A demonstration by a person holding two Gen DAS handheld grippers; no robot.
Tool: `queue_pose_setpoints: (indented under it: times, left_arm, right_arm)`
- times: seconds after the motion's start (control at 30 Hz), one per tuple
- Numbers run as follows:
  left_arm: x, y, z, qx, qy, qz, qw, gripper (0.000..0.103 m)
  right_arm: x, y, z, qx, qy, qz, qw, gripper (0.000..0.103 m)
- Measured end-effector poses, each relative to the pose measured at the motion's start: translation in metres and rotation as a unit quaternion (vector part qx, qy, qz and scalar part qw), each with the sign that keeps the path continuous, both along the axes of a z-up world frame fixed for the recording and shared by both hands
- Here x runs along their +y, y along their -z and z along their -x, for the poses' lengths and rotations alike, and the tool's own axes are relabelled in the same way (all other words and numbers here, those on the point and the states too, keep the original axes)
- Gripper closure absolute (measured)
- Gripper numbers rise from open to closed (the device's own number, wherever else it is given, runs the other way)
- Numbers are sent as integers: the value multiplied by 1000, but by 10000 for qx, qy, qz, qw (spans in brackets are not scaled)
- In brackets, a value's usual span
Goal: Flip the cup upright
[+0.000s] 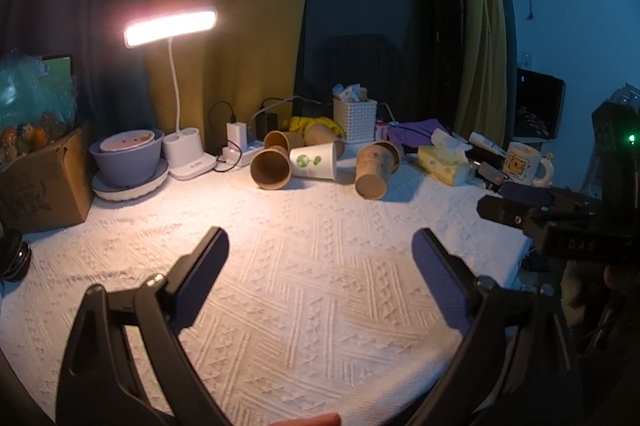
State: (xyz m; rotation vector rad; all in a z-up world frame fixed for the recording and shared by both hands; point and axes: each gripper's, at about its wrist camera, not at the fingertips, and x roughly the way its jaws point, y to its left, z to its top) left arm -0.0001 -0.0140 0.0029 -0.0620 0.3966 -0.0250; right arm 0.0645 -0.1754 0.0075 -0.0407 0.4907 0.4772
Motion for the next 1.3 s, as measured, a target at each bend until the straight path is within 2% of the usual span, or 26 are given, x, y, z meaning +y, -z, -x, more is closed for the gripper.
queue_pose_setpoints:
  times: [1.3]
  left_arm:
    - [-5,-1,0,-32,43,42,10000,9]
  right_arm:
    - [1,0,1,37,-11,-6,10000,23]
